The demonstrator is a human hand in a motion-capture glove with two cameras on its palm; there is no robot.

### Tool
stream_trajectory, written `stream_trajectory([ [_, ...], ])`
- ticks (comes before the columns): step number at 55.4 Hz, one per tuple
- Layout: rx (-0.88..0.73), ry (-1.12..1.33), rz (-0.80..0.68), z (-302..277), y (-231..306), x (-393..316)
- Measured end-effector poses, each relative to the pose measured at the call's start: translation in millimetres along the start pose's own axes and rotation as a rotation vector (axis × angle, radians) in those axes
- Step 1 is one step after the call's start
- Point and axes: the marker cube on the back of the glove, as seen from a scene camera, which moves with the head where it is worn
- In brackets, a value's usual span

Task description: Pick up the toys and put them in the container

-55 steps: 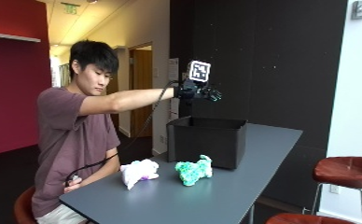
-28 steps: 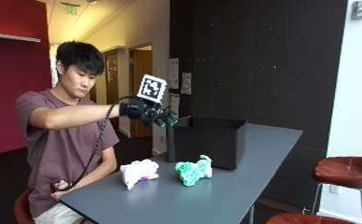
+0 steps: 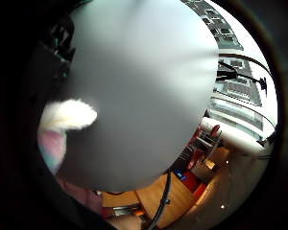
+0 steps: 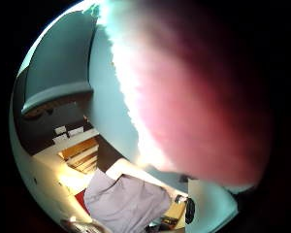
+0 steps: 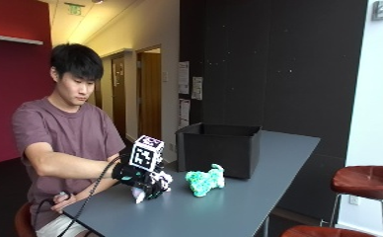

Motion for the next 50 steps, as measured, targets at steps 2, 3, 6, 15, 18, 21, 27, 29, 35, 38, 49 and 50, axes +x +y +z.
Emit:
stream_trajectory([
  [2,0.029,0.008,0.010,-3,-5,1],
  [3,0.046,0.015,0.017,-4,-9,2],
  [6,0.084,0.016,0.033,-6,-19,3],
  [15,-0.069,-0.171,-0.032,-17,-51,7],
  [18,-0.116,-0.215,-0.044,-27,-57,6],
  [21,-0.127,-0.223,-0.047,-42,-59,3],
  [27,-0.106,-0.172,-0.042,-92,-59,2],
  [29,-0.089,-0.139,-0.031,-108,-57,-1],
  [35,-0.014,-0.081,-0.009,-168,-50,-8],
  [38,0.029,-0.061,-0.024,-199,-44,-16],
  [49,0.219,-0.025,-0.165,-305,-27,-72],
  [50,0.233,-0.009,-0.215,-311,-25,-78],
])
